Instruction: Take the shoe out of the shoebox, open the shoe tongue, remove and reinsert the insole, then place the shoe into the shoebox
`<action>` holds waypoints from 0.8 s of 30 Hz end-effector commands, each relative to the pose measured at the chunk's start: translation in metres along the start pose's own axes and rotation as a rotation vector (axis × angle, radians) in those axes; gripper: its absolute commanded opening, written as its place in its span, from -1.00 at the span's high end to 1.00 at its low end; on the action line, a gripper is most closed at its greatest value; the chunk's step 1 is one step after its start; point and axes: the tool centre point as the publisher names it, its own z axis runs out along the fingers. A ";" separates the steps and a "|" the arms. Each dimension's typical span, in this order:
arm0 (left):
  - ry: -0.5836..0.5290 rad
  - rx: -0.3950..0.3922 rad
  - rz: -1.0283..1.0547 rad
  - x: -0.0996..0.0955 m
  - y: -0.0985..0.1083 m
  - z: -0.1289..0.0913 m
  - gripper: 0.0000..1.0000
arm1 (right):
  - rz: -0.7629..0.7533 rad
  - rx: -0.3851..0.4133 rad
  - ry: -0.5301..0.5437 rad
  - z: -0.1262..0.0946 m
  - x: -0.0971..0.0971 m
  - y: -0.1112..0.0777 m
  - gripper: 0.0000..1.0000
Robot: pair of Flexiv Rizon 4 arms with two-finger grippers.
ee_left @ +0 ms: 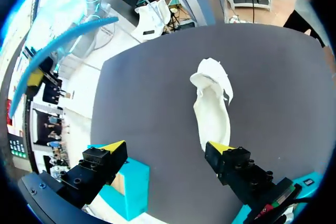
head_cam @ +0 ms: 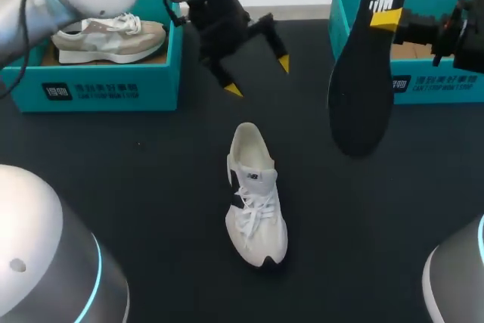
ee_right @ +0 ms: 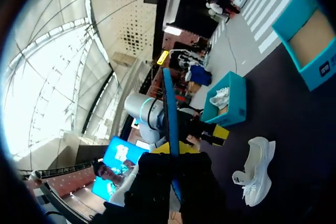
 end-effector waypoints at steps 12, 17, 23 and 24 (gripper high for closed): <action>-0.448 -0.074 0.089 0.009 -0.041 -0.054 -1.00 | 0.164 0.073 0.002 0.036 -0.044 0.011 1.00; -0.448 -0.074 0.089 0.009 -0.041 -0.054 -1.00 | 0.164 0.073 0.002 0.036 -0.044 0.011 1.00; -0.448 -0.074 0.089 0.009 -0.041 -0.054 -1.00 | 0.164 0.073 0.002 0.036 -0.044 0.011 1.00; -0.448 -0.074 0.089 0.009 -0.041 -0.054 -1.00 | 0.164 0.073 0.002 0.036 -0.044 0.011 1.00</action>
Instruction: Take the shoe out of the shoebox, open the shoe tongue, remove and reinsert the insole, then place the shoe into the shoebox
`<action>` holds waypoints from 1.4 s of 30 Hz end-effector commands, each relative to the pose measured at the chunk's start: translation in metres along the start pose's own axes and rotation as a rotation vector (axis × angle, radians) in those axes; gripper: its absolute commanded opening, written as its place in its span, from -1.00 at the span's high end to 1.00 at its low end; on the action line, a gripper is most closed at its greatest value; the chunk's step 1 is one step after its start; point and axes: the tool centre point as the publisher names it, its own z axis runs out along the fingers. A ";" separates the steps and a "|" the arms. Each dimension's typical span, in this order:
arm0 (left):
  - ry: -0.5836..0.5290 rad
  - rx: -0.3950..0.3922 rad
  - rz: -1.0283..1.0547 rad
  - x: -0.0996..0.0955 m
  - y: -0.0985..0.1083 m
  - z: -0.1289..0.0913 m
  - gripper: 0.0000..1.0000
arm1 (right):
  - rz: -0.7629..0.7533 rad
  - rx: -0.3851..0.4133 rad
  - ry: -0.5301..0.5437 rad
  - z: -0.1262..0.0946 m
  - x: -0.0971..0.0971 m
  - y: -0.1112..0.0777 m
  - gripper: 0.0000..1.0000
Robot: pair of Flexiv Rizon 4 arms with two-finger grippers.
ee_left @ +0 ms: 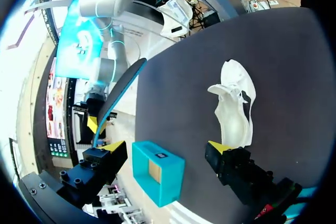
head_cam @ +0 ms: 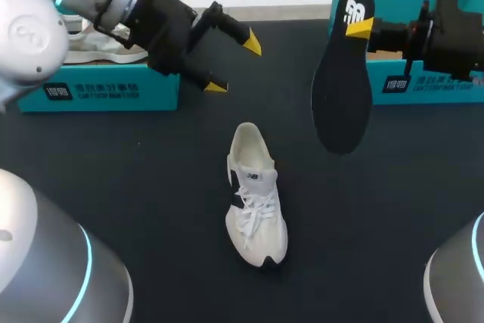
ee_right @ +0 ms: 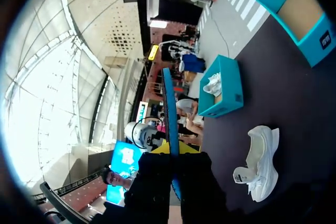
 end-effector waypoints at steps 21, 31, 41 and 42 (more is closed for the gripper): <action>-0.413 0.010 0.058 0.000 0.003 -0.001 -1.00 | 0.397 0.089 0.025 0.052 -0.044 0.036 1.00; -0.510 0.003 0.052 -0.009 -0.006 0.010 -1.00 | 0.437 0.178 -0.003 0.085 -0.056 0.046 1.00; -0.588 -0.019 0.046 -0.031 -0.009 0.029 -0.47 | 0.449 0.211 0.009 0.122 -0.066 0.043 1.00; -0.588 -0.022 0.050 -0.032 -0.009 0.032 -0.45 | 0.445 0.212 0.012 0.123 -0.065 0.043 1.00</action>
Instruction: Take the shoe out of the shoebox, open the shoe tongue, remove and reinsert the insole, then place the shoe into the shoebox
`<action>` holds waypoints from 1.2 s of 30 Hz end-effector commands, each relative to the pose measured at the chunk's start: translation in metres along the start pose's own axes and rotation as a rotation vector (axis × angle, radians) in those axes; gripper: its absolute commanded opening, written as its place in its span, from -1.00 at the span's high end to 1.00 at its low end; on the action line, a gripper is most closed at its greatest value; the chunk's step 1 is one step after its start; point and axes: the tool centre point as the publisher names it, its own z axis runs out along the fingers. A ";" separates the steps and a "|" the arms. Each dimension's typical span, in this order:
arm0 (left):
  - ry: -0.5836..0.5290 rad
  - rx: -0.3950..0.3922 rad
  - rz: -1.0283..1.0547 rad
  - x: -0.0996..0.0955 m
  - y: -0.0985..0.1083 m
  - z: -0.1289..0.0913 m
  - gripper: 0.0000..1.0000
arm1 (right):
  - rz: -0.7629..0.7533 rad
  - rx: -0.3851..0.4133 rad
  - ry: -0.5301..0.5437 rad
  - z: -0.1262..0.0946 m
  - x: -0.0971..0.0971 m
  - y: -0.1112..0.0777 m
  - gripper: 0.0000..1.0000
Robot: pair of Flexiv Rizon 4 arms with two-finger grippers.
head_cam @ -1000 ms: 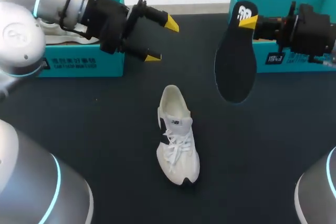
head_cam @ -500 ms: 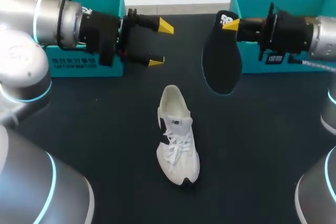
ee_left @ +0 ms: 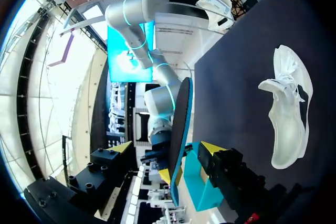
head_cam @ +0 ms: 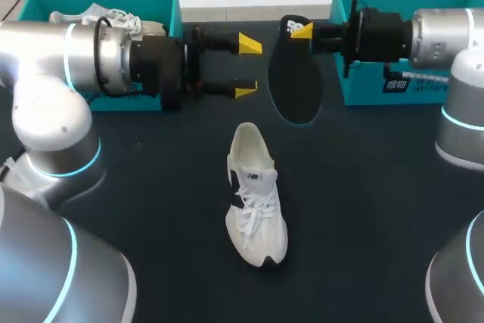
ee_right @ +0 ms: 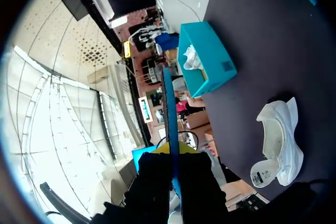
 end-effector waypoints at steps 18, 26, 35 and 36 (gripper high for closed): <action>-0.032 -0.045 0.026 0.012 0.011 0.034 0.69 | -0.017 0.012 0.017 0.028 0.001 -0.001 1.00; -0.036 -0.048 0.016 0.014 0.011 0.035 1.00 | -0.014 0.024 0.017 0.030 0.000 -0.002 1.00; -0.041 -0.032 -0.012 0.003 0.011 0.005 1.00 | -0.229 -0.008 -0.108 0.001 -0.004 -0.023 -1.00; -0.042 -0.027 -0.022 0.001 0.011 0.002 1.00 | -0.274 -0.003 -0.089 -0.003 -0.005 -0.026 -1.00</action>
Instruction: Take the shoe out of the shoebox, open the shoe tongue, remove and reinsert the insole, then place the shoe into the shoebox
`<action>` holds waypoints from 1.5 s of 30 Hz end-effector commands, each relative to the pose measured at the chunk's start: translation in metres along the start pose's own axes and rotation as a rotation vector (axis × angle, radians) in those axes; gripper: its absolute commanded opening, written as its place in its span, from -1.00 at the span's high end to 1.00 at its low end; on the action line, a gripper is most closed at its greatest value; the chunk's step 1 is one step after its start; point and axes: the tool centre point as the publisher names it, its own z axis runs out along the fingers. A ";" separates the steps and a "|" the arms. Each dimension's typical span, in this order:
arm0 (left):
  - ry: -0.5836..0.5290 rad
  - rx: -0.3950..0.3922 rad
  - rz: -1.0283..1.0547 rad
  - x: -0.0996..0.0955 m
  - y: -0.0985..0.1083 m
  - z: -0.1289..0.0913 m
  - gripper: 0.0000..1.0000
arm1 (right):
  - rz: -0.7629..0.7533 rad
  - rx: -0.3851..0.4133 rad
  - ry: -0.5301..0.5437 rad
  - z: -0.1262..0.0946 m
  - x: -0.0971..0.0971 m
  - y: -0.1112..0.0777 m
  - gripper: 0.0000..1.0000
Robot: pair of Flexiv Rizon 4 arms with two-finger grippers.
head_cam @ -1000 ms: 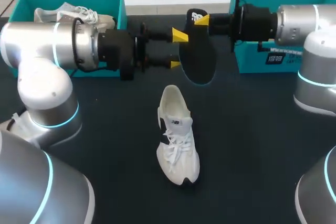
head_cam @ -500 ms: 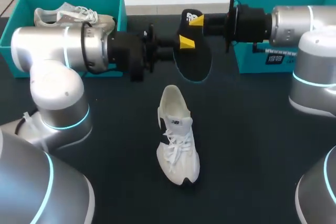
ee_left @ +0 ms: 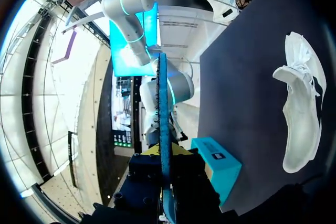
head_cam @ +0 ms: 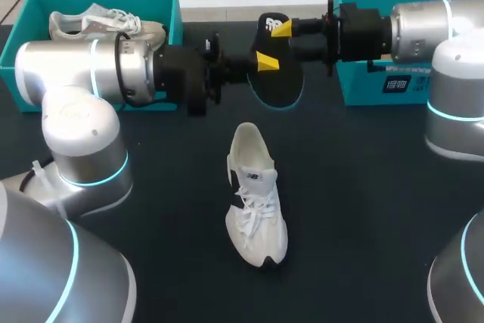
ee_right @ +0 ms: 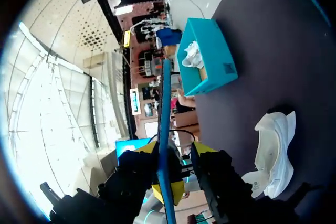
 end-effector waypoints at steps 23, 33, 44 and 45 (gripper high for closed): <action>0.036 0.082 0.080 -0.004 -0.024 -0.059 1.00 | -0.304 0.035 -0.001 -0.090 -0.007 -0.039 -1.00; 0.033 0.072 0.076 -0.007 -0.028 -0.057 1.00 | -0.267 -0.017 -0.011 -0.095 -0.009 -0.037 -1.00; 0.230 0.062 -0.561 -0.022 -0.041 -0.058 1.00 | -0.267 -0.017 -0.011 -0.095 -0.009 -0.037 -1.00; 0.355 0.065 -0.674 -0.023 -0.043 -0.060 1.00 | -0.267 -0.017 -0.011 -0.095 -0.009 -0.037 -1.00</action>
